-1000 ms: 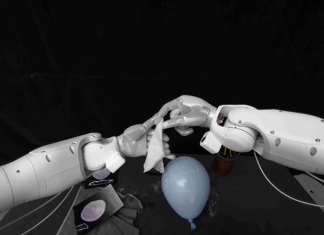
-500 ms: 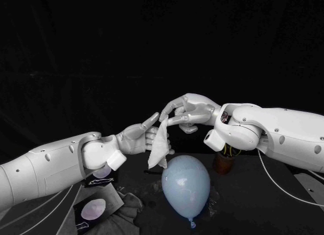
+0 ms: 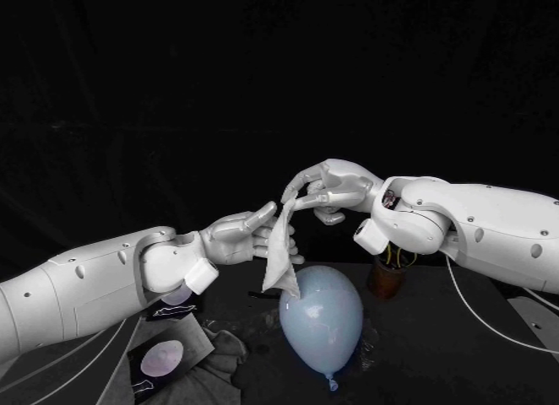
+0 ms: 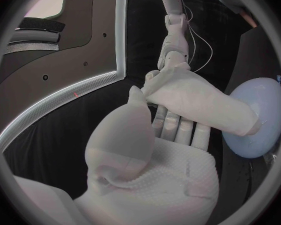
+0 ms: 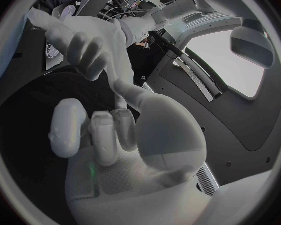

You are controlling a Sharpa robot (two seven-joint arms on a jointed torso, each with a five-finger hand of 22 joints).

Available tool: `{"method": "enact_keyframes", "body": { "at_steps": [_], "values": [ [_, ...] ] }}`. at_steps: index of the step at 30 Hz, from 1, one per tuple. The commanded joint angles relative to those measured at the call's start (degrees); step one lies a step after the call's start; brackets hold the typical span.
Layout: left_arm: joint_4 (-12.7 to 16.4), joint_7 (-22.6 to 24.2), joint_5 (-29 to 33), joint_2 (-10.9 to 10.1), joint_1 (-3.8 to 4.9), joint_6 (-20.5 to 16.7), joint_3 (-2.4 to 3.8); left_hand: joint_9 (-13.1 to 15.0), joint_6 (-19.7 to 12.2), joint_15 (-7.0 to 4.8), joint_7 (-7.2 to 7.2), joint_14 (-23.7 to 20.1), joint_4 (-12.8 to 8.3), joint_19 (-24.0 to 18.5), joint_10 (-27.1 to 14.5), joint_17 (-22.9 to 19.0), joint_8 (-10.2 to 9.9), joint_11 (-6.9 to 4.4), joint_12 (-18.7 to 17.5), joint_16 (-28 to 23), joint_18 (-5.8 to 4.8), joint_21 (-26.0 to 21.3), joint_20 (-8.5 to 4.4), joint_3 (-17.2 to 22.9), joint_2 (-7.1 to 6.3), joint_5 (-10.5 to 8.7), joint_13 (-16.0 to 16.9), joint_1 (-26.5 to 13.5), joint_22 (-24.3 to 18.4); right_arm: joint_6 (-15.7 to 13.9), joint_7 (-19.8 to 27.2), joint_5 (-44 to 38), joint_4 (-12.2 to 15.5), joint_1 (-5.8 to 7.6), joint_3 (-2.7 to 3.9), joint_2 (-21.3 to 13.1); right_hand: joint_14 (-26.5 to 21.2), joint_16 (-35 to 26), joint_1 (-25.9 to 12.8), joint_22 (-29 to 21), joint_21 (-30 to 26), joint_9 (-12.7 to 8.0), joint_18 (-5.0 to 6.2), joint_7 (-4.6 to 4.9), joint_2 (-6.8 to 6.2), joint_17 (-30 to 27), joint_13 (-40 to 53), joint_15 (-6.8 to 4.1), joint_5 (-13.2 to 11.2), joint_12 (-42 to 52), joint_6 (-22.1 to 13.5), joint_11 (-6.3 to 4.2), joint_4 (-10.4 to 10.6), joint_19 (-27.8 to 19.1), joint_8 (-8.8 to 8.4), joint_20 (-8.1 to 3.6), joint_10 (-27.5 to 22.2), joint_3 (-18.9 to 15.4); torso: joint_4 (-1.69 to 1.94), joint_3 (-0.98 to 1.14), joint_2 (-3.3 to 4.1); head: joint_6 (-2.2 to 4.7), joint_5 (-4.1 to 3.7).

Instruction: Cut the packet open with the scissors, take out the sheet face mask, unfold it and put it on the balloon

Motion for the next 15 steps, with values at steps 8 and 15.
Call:
{"method": "enact_keyframes", "body": {
  "at_steps": [8,15],
  "values": [
    [0.7,3.8,-2.6,-0.2,0.05,-0.4,0.07,0.5,-1.5,-0.51,-0.59,-1.2,-3.4,1.9,-1.0,2.5,-0.5,-0.58,4.1,4.5,0.75,0.4,-0.12,-1.5,-0.90,0.11,2.7,12.5,0.4,1.2,-0.4,1.9,-1.0,-0.51,-0.22,-0.1,6.3,0.2,-0.1,10.1,-1.0,0.1,0.31,0.34,-0.10,15.1,9.4,0.07,0.2,-0.8,-0.1,0.09,0.3,-0.8,0.23,-0.06,0.8,-0.6,0.00,-0.01,-0.02,-0.43,0.12],
    [0.6,4.6,-3.0,-0.3,0.04,-2.6,0.07,0.6,-0.3,-1.01,-1.27,-2.9,-4.9,3.4,-4.0,4.8,0.0,-1.27,8.8,8.7,1.52,0.9,-0.09,-1.3,4.69,0.13,6.0,21.5,0.4,1.4,0.0,3.5,-0.8,-0.90,-0.30,-0.6,6.3,0.2,0.2,9.5,-3.0,0.4,0.71,0.37,-0.09,15.1,8.2,0.16,0.2,-2.3,-0.6,0.15,0.5,-2.0,0.61,0.04,-0.6,-1.2,-0.03,0.01,-0.03,-0.56,0.18]
  ]
}}
